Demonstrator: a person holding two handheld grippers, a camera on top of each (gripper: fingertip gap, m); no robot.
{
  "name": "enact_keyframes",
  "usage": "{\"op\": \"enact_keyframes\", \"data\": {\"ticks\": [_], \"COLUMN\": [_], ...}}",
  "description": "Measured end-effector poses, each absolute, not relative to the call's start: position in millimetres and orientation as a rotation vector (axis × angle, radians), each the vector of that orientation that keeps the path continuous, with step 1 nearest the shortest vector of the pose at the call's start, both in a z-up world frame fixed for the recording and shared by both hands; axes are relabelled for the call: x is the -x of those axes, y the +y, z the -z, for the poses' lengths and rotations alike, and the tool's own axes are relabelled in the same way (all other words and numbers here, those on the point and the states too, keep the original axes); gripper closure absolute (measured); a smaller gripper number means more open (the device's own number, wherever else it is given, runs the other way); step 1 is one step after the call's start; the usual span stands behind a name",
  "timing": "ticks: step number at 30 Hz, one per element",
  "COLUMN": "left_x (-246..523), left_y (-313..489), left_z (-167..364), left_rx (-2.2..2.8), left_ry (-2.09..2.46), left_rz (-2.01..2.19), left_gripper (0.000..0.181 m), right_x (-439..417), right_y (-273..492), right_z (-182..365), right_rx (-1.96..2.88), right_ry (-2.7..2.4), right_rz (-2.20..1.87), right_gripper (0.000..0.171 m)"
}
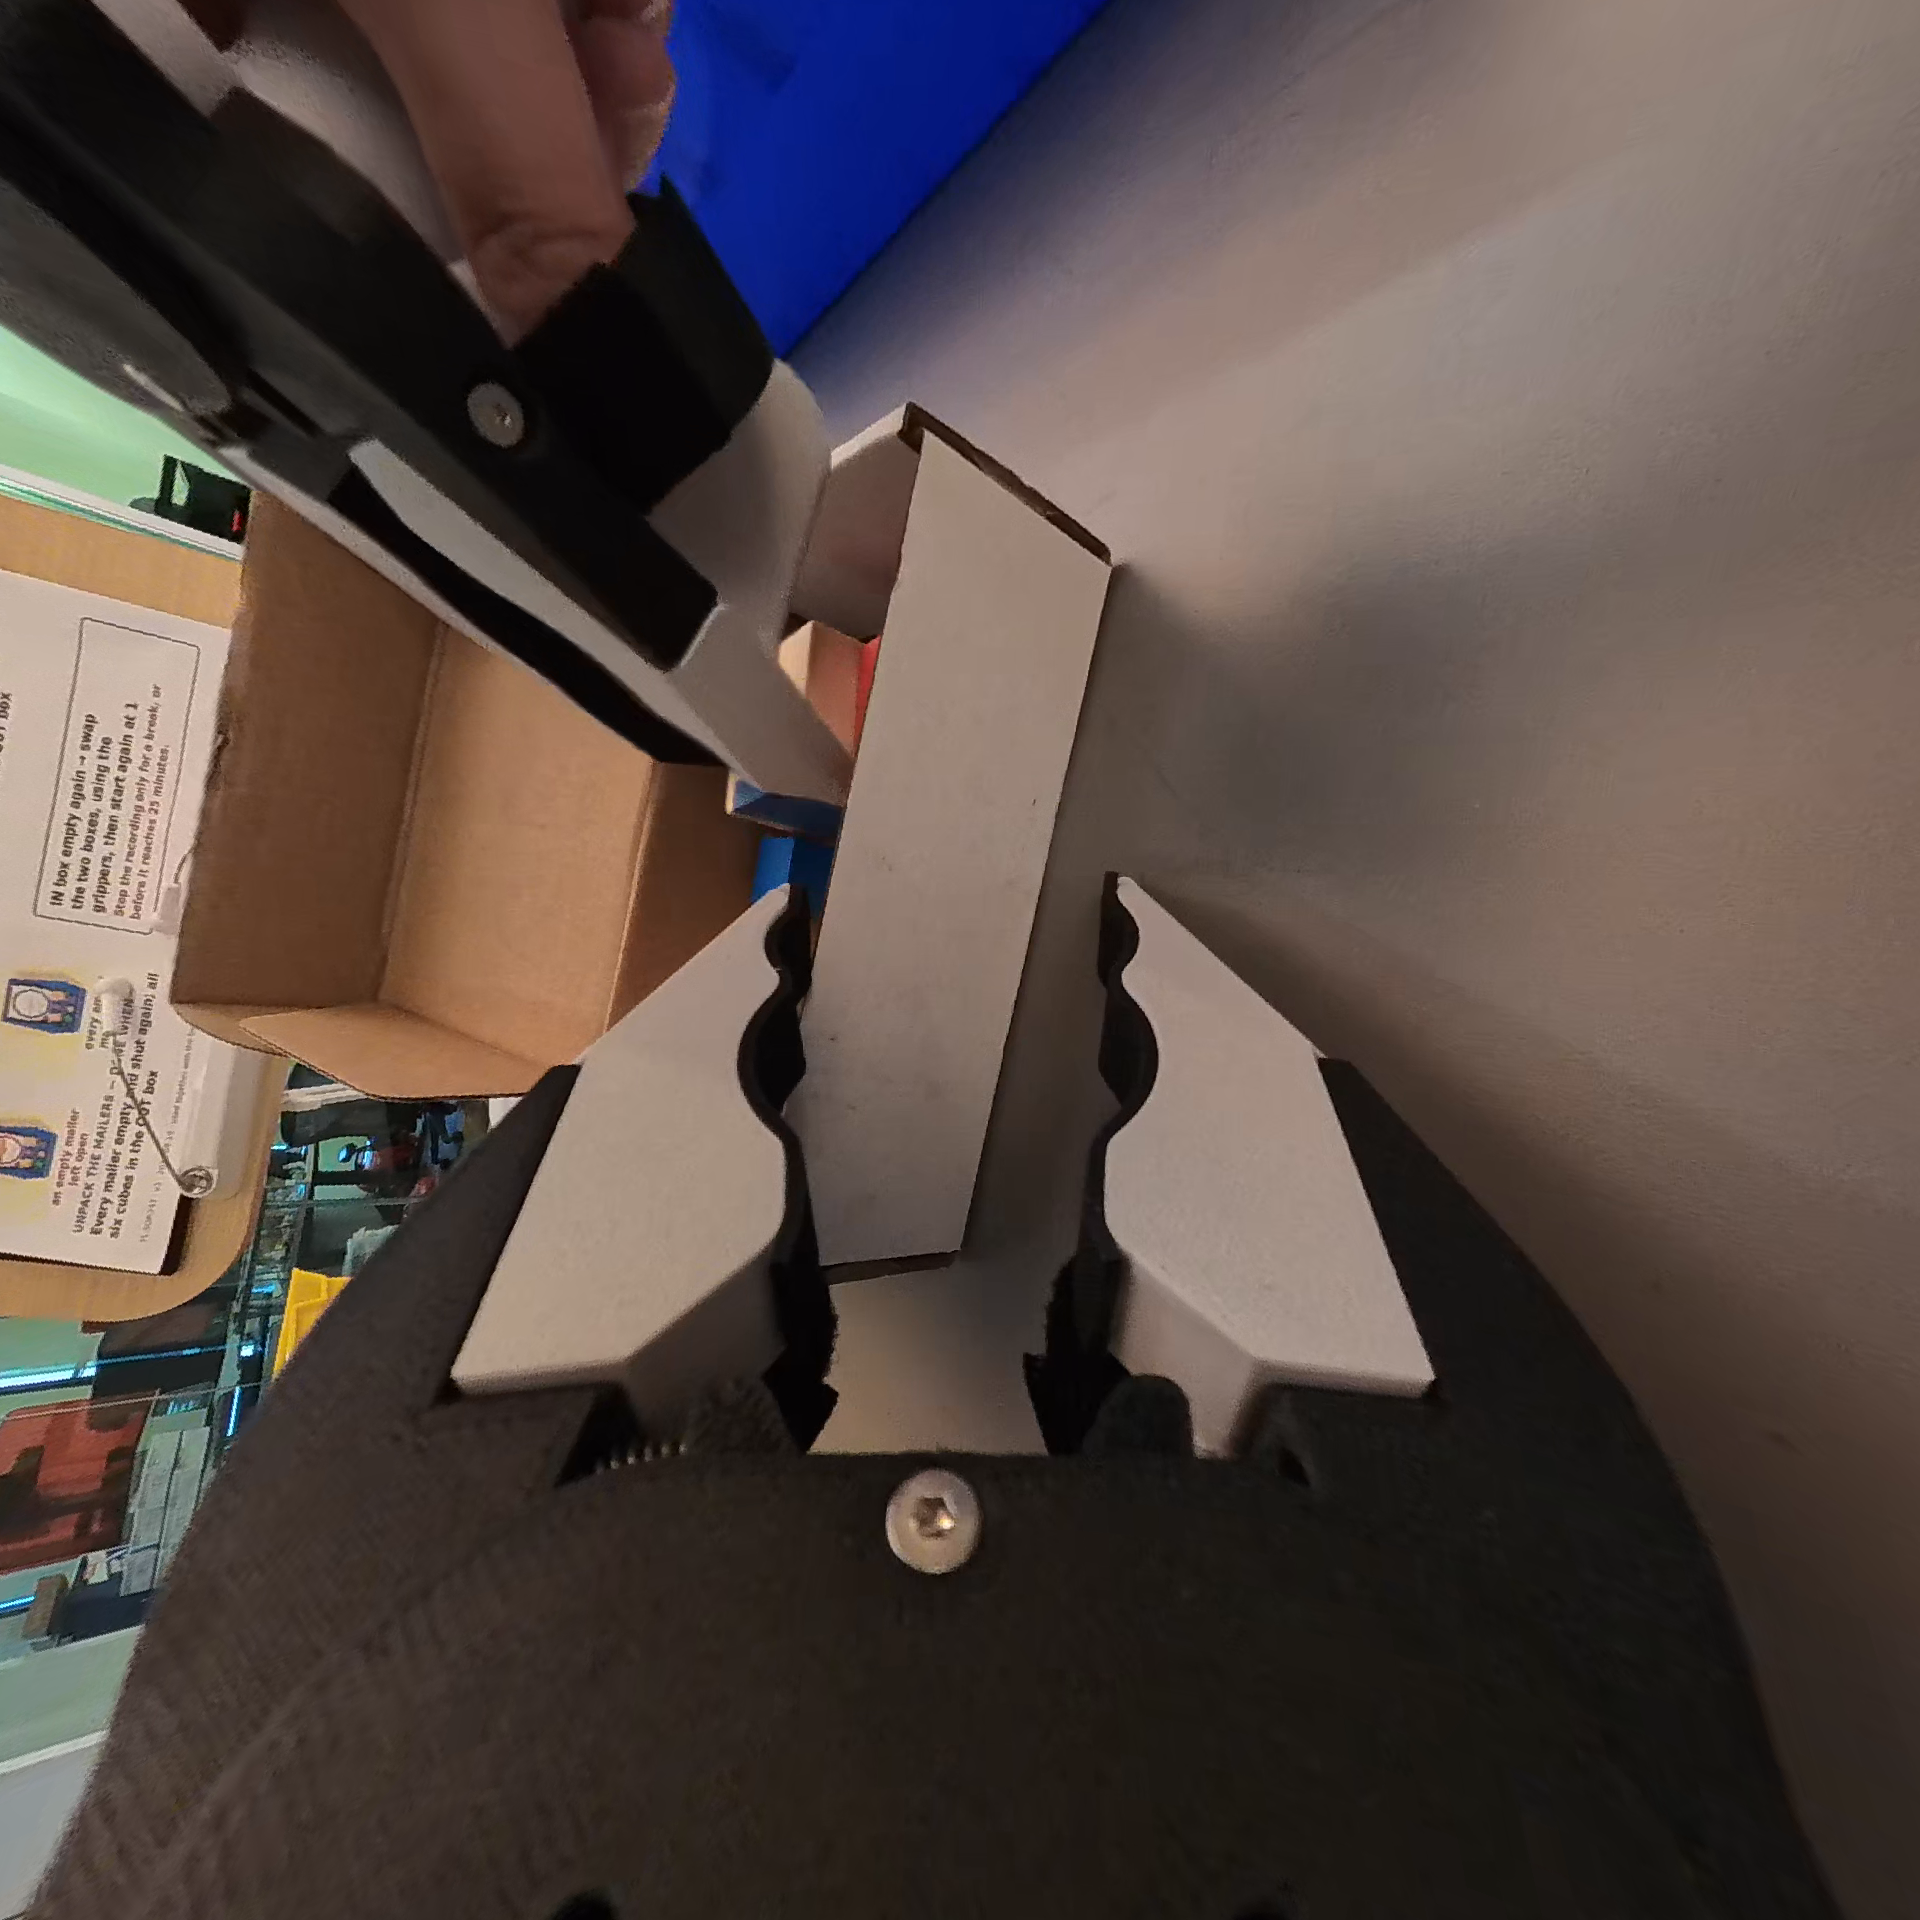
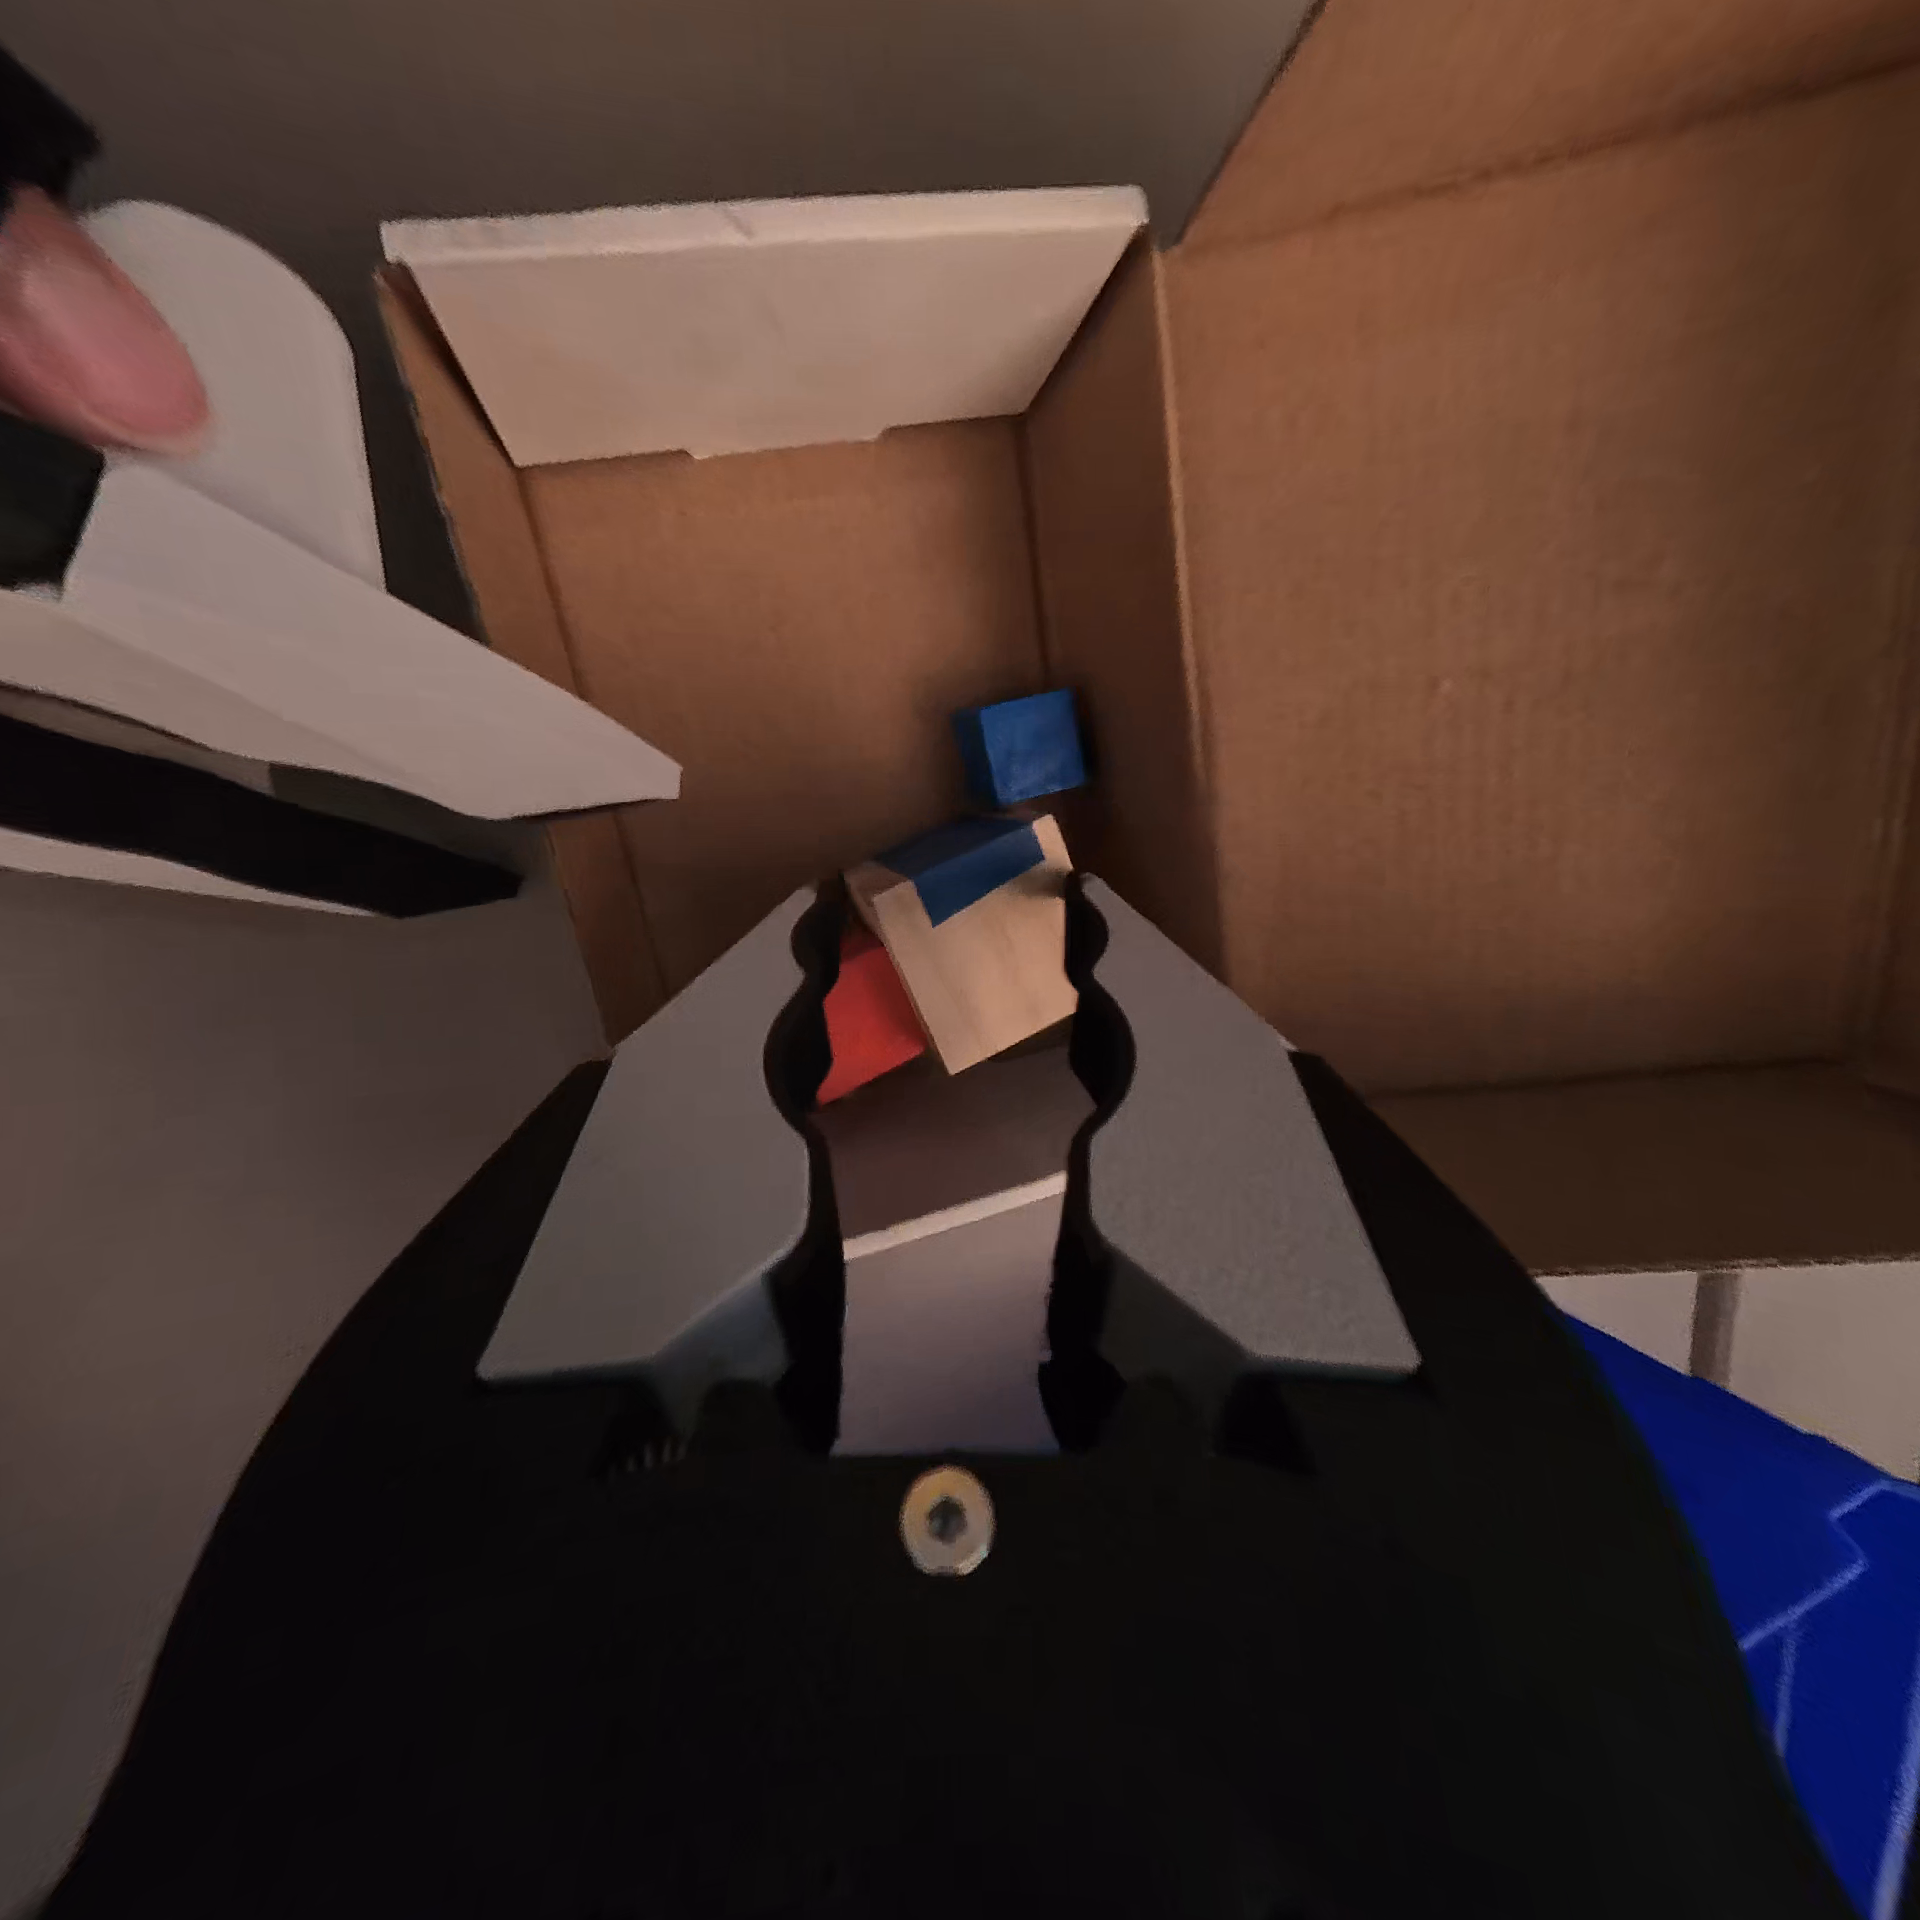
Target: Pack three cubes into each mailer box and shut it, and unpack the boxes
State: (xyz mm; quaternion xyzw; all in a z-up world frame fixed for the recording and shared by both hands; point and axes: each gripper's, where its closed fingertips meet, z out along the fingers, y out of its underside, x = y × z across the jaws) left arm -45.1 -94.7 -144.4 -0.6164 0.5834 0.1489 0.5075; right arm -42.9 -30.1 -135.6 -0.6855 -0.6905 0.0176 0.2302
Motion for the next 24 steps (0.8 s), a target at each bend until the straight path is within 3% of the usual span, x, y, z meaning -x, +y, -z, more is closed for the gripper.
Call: {"op": "enact_keyframes", "data": {"ticks": [5, 15, 24], "left_x": [45, 46, 46], "left_y": [-95, -95, -94], "left_z": [144, 145, 145], "left_rx": [1.485, 1.48, 1.476], "left_ry": [1.406, 1.409, 1.412], "left_rz": [-0.36, -0.369, -0.374], "left_gripper": [0.127, 0.127, 0.127], "right_x": [41, 40, 34], "right_y": [-24, -17, -16], "right_z": [138, 134, 145], "right_rx": [1.83, 1.877, 1.872], "right_ry": [-2.013, -2.112, -2.163], "right_rz": [-0.035, -0.042, -0.001], "right_gripper": [0.115, 0.128, 0.122]}}
